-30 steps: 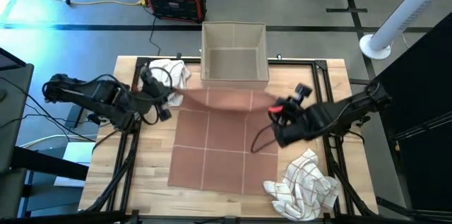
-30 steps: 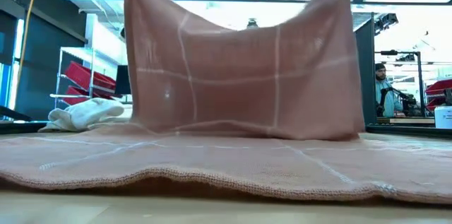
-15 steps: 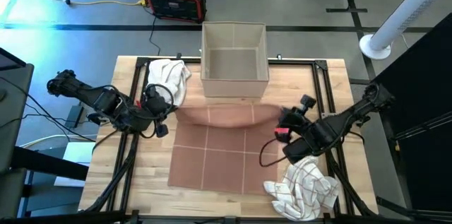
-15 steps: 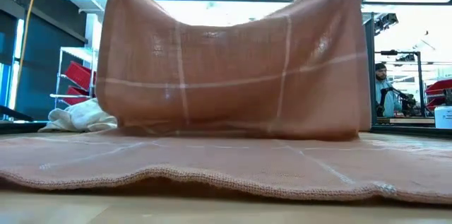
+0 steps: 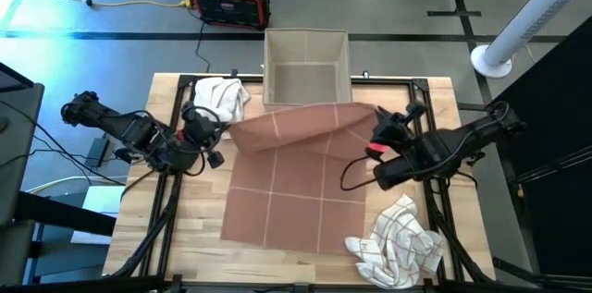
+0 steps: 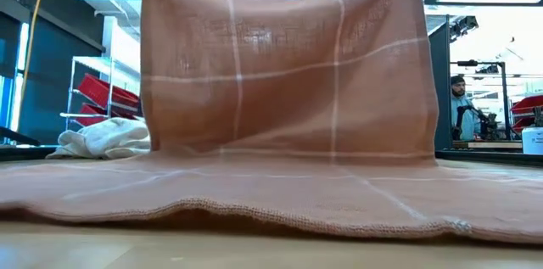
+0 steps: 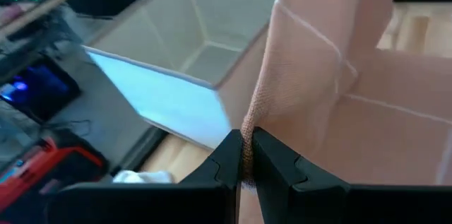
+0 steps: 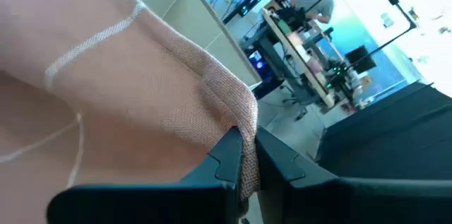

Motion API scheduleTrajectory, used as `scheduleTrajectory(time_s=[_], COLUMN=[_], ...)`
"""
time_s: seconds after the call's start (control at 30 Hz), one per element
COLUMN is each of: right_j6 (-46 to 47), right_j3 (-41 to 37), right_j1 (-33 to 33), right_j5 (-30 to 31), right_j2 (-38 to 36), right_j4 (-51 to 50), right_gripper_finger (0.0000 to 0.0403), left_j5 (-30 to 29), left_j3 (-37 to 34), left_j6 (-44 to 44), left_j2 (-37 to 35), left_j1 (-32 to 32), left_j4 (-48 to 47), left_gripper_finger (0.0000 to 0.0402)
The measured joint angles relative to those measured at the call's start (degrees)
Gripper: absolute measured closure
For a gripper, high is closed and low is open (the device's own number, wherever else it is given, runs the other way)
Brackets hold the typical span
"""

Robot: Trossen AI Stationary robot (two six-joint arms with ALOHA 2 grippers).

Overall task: Fold towel
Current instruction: Fold the brown towel

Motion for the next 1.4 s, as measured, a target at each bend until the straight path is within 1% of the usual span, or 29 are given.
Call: scheduleTrajectory(time_s=[0.17, 0.2, 0.27, 0.43, 0.57, 0.67, 0.83, 0.9, 0.97, 1.1, 1.27, 1.4], right_j6=[0.60, 0.86, 2.23, 5.18, 6.35, 9.83, 11.62, 11.91, 13.15, 15.76, 15.77, 16.08], right_j3=[0.00, 0.00, 0.00, -0.03, -2.59, -5.78, -11.78, -14.08, -16.04, -18.03, -18.45, -18.45], right_j1=[0.00, 0.06, 0.37, 2.41, 5.19, 7.48, 11.91, 13.40, 14.81, 17.15, 18.96, 20.09], right_j5=[-0.53, -1.27, -4.79, -15.92, -21.53, -26.23, -36.94, -42.37, -46.50, -51.38, -58.85, -61.65], right_j2=[-2.77, -3.22, -4.20, -4.38, -4.34, -4.34, -4.34, -4.31, -3.85, -1.59, 3.86, 8.12], right_j4=[0.57, 1.26, 2.51, 3.30, 5.95, 9.17, 22.79, 29.24, 34.62, 42.45, 52.03, 54.22], right_gripper_finger=[0.0393, 0.0393, 0.0393, 0.0393, 0.0393, 0.0393, 0.0393, 0.0393, 0.0393, 0.0393, 0.0393, 0.0393], left_j5=[-2.58, -2.59, -1.59, 6.90, 13.93, 18.21, 25.77, 28.82, 31.83, 36.33, 41.64, 43.69], left_j3=[2.26, 2.74, 3.45, 3.50, 3.41, 3.41, 3.41, 3.41, 3.41, 3.39, 3.36, 3.36], left_j6=[2.17, 2.74, 4.17, 5.47, 2.56, 0.41, -2.37, -3.73, -6.03, -8.92, -10.18, -10.54], left_j2=[-0.56, -0.73, -1.13, -1.99, -1.51, -1.11, 0.10, 1.29, 2.95, 6.90, 11.93, 15.99], left_j1=[0.04, 0.04, 0.04, 0.04, 0.04, 0.04, -0.94, -1.97, -3.22, -5.77, -8.72, -10.40], left_j4=[0.33, 0.35, 0.38, -0.42, -4.66, -6.54, -6.59, -6.59, -6.58, -6.57, -6.17, -6.10], left_gripper_finger=[0.0387, 0.0387, 0.0387, 0.0387, 0.0387, 0.0387, 0.0387, 0.0387, 0.0387, 0.0387, 0.0387, 0.0387])
